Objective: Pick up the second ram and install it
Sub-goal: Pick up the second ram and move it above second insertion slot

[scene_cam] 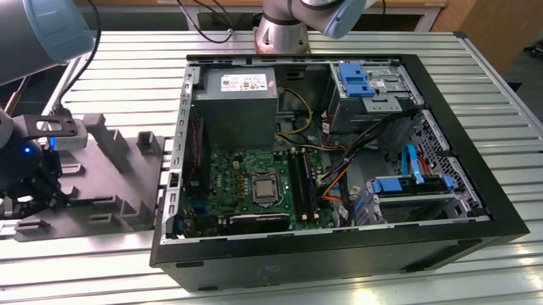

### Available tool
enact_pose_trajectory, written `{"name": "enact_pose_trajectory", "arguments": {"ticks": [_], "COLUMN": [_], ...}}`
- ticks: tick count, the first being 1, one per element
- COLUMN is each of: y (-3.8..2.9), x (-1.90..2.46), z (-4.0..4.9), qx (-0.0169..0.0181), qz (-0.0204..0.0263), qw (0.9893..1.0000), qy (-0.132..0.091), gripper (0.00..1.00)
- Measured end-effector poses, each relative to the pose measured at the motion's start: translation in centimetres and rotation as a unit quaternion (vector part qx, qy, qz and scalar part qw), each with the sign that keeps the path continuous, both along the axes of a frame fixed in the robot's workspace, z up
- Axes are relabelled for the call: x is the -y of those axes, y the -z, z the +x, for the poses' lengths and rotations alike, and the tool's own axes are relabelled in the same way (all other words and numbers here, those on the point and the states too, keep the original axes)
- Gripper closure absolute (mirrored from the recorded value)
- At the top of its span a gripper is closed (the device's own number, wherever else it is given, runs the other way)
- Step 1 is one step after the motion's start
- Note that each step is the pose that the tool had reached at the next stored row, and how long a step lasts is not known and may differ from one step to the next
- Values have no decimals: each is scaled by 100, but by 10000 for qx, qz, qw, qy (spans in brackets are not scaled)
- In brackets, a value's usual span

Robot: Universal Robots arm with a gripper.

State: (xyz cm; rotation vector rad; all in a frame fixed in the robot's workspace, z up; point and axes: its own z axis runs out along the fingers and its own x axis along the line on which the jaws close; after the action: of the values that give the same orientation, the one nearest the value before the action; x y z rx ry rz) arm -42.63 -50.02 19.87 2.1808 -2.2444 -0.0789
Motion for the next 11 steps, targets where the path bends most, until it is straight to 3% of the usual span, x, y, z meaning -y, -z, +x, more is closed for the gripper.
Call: {"name": "enact_pose_trajectory", "arguments": {"ticks": [11], "y": [-64], "x": [0], "z": [0], "qx": [0], "qz": [0], "qw": [10000], "qy": [0], "gripper": [88]}}
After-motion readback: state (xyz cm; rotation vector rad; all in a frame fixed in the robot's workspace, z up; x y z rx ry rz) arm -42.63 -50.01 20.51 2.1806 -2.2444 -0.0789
